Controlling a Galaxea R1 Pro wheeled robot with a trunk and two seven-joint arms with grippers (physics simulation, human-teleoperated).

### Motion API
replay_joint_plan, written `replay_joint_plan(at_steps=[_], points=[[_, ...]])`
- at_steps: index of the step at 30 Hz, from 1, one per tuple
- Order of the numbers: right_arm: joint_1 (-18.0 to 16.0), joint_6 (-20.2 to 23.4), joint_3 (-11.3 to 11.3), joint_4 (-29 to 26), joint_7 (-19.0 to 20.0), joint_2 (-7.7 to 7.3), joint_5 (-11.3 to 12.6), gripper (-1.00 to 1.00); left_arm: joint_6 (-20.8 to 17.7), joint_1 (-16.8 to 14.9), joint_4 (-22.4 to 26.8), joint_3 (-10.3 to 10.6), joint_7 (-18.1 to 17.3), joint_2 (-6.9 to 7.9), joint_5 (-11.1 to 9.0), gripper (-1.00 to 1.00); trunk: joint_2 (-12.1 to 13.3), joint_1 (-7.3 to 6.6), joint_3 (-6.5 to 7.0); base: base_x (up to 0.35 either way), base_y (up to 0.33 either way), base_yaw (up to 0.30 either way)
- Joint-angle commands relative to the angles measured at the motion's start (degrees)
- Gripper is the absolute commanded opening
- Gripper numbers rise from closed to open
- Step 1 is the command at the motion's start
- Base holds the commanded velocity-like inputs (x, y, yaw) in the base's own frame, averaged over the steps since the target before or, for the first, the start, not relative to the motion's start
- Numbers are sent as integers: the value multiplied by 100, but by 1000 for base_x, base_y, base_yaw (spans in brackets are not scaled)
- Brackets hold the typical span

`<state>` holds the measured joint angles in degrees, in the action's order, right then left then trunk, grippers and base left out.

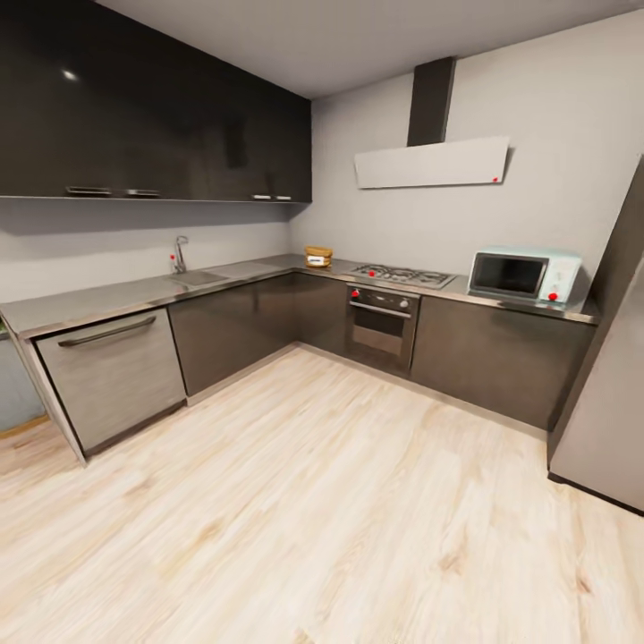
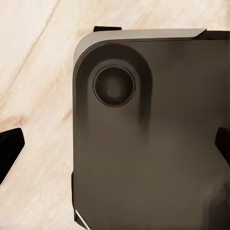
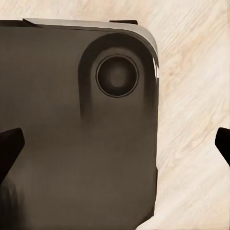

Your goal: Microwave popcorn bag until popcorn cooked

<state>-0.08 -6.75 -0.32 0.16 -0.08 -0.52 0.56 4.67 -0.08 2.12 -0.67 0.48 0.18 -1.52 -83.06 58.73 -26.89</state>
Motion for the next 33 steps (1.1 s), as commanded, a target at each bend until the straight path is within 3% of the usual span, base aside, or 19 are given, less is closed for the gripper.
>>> replay_joint_plan(at_steps=[1,33], points=[[-1,-20,-3,2,-1,0,6,100,20,-1,-1,-7,5,0,-15,100,-2,0,-4,0,0,-286],[-1,-22,-3,2,-1,-1,6,100,17,-1,-1,-3,5,-9,-18,100,-2,0,-4,0,0,-286]])
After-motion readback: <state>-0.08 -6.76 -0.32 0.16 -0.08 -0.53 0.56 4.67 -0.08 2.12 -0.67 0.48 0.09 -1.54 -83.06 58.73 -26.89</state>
